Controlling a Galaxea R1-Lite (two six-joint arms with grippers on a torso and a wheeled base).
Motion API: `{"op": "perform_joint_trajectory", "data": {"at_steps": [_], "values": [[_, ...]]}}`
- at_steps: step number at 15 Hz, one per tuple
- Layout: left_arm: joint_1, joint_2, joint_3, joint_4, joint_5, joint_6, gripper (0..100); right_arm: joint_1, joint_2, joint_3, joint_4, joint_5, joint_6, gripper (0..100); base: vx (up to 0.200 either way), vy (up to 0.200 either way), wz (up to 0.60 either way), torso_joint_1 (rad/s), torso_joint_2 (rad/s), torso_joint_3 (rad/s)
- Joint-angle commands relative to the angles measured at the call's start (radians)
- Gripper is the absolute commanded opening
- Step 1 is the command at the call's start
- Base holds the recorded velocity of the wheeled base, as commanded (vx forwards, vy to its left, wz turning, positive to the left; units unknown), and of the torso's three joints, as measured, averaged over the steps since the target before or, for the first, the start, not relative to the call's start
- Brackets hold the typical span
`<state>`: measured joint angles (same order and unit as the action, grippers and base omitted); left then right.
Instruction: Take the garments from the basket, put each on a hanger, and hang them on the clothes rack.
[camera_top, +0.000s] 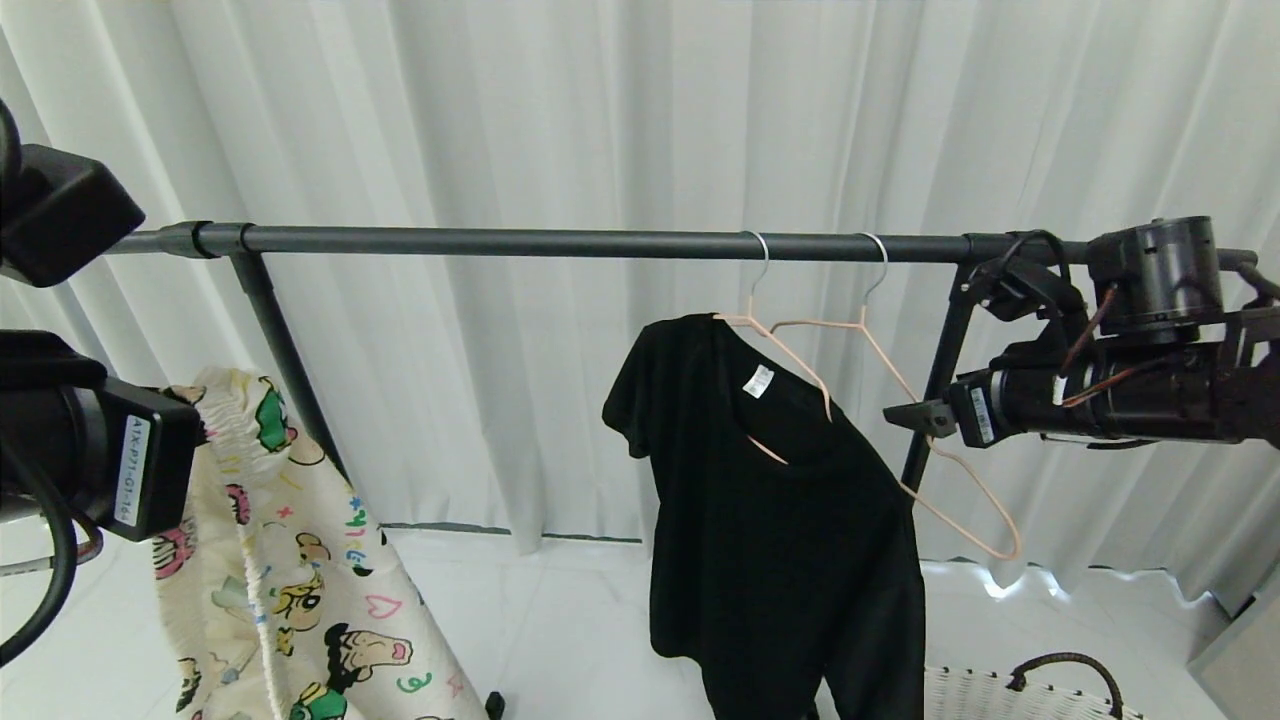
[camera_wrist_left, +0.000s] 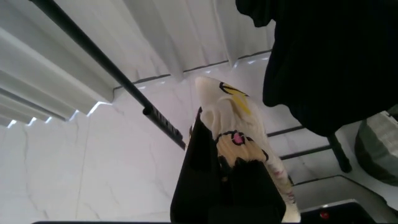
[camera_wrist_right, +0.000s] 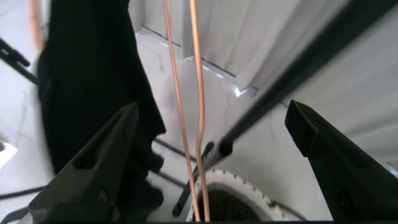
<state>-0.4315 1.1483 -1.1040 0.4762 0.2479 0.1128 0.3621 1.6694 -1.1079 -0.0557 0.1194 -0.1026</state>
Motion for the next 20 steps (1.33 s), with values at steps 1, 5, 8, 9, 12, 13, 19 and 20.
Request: {"op": "perform_joint_trajectory", "data": {"at_steps": [1,5,8,9,12,13,19,20], "values": [[-0.003,-0.001,0.021,-0.007,0.001,0.001,0,0.001,0.087,-0.004,-0.024,0.000,-0.002,100,0.000,0.000,0.00,0.000,0.00,0.000],[-0.021,-0.001,0.038,-0.008,0.001,0.001,0,-0.006,0.142,-0.038,-0.026,0.003,0.000,100,0.000,0.000,0.00,0.000,0.00,0.000],[-0.021,-0.002,0.039,-0.011,0.001,0.001,0,-0.006,0.179,-0.064,-0.026,0.003,0.000,100,0.000,0.000,0.00,0.000,0.00,0.000],[-0.021,-0.002,0.039,-0.011,0.001,0.001,0,-0.005,0.187,-0.067,-0.026,0.003,0.000,100,0.000,0.000,0.00,0.000,0.00,0.000],[-0.021,-0.002,0.038,-0.011,0.001,0.001,0,-0.005,0.204,-0.069,-0.042,0.003,0.000,100,0.000,0.000,0.00,0.000,0.00,0.000],[-0.021,-0.002,0.038,-0.011,0.001,0.001,0,-0.005,0.207,-0.069,-0.047,0.003,0.000,100,0.000,0.000,0.00,0.000,0.00,0.000],[-0.021,-0.009,0.041,-0.011,0.001,0.001,0,-0.003,0.201,-0.069,-0.056,0.002,0.000,0,0.000,0.000,0.00,0.000,0.00,0.000],[-0.021,-0.010,0.041,-0.011,0.001,0.001,0,-0.003,0.199,-0.067,-0.056,0.002,0.000,0,0.000,0.000,0.00,0.000,0.00,0.000]]}}
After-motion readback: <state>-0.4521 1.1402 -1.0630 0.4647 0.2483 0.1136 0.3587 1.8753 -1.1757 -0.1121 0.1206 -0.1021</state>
